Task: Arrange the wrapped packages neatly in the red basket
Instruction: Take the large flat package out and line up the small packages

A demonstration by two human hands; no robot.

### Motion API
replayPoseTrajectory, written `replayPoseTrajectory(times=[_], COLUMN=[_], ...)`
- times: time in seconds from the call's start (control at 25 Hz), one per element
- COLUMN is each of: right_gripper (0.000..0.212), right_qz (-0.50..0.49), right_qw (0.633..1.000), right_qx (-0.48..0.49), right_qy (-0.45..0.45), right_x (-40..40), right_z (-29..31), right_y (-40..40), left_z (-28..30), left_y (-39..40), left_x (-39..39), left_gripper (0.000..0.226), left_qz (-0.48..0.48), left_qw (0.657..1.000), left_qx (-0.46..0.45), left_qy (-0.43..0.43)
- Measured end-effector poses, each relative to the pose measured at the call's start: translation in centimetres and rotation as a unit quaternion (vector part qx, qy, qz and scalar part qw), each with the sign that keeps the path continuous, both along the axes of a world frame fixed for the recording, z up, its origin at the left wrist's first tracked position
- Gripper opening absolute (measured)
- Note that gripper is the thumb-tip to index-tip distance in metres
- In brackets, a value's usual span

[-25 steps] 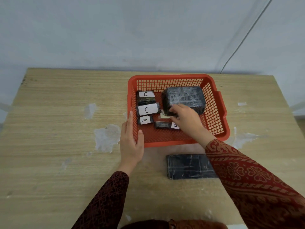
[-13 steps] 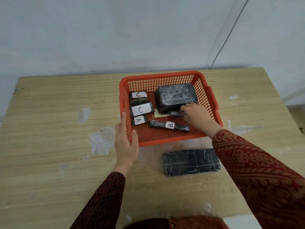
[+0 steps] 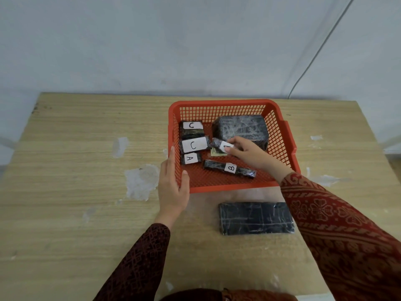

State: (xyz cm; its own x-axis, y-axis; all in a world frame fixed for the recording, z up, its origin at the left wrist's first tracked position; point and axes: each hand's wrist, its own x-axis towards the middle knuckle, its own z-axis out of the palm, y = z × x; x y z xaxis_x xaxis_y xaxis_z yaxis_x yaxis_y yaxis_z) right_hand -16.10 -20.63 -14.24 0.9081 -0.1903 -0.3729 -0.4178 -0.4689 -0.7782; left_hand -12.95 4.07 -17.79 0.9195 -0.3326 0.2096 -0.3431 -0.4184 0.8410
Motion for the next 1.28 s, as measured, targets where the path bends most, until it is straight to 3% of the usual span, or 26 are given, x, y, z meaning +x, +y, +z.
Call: replayPoseTrajectory(times=[0.12, 0.48, 0.72, 1.08, 1.28], right_gripper=[0.026, 0.023, 0.031, 0.026, 0.031], right_qz=[0.056, 0.093, 0.136, 0.113, 0.115], right_qw=[0.997, 0.995, 0.984, 0.972, 0.967], right_qx=[-0.057, -0.029, -0.114, -0.201, -0.229], right_qy=[-0.002, 0.024, 0.023, -0.034, 0.001], right_x=[1.3, 0.2, 2.1, 3.5, 1.3], right_z=[-0.6, -1.7, -2.5, -3.1, -1.6], right_y=[1.4, 2.7, 4.4, 7.3, 3.7], left_z=[0.1, 0.2, 0.2, -0.1, -0.4], left_y=[0.1, 0.1, 0.0, 0.1, 0.1], left_x=[0.0, 0.1, 0.1, 0.2, 0.2], left_gripper=[0.063, 0.062, 0.063, 0.063, 0.062], left_qz=[-0.005, -0.004, -0.007, -0.006, -0.007], left_qw=[1.000, 1.000, 1.000, 1.000, 1.000], left_qx=[0.001, -0.004, -0.003, -0.001, -0.001], left_qy=[-0.001, 0.007, 0.009, 0.011, 0.018])
